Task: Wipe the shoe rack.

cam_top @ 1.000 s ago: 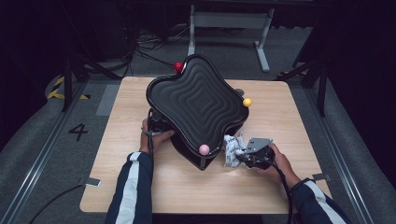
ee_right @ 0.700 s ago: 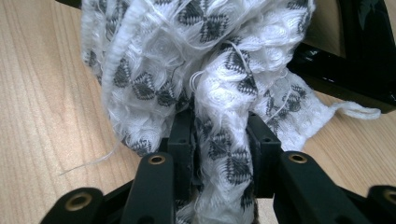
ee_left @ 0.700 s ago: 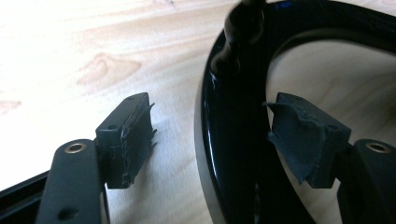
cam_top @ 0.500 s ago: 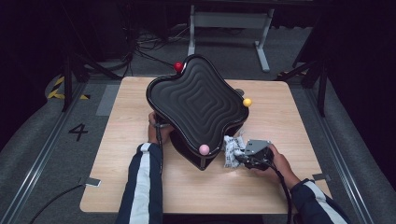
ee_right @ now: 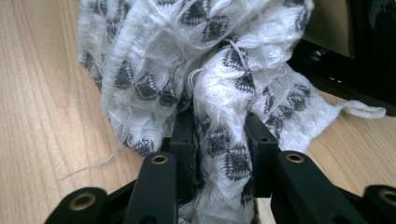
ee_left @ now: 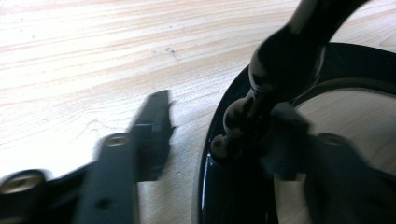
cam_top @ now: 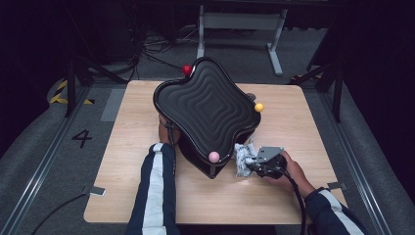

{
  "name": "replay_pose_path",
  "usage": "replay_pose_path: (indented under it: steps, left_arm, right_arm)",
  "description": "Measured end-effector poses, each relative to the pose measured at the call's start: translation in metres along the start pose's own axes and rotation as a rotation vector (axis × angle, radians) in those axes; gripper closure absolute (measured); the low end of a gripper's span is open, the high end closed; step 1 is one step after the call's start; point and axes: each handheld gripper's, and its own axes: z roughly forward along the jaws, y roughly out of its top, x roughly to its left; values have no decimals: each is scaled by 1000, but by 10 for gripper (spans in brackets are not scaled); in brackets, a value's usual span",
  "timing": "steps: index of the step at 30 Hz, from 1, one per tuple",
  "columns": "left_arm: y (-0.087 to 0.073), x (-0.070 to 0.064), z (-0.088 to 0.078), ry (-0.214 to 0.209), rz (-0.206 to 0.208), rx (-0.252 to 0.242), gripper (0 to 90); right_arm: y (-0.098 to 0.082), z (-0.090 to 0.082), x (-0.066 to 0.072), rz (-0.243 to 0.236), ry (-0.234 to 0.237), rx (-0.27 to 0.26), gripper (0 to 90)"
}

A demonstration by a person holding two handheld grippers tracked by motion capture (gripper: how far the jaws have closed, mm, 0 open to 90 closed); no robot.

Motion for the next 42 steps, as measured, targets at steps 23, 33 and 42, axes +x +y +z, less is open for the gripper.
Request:
replay_pose_path:
  steps: [23, 33, 42]
  left_arm:
    - [-37, 24, -54, 19, 40, 0, 741]
    - [-55, 29, -70, 36, -4, -41, 743]
    - [-61, 28, -74, 43, -17, -62, 744]
  right_arm:
    - [12, -2, 23, -44, 100, -15, 735]
    - [15, -14, 41, -53, 184, -56, 758]
    - [34, -6, 72, -150, 221, -78, 755]
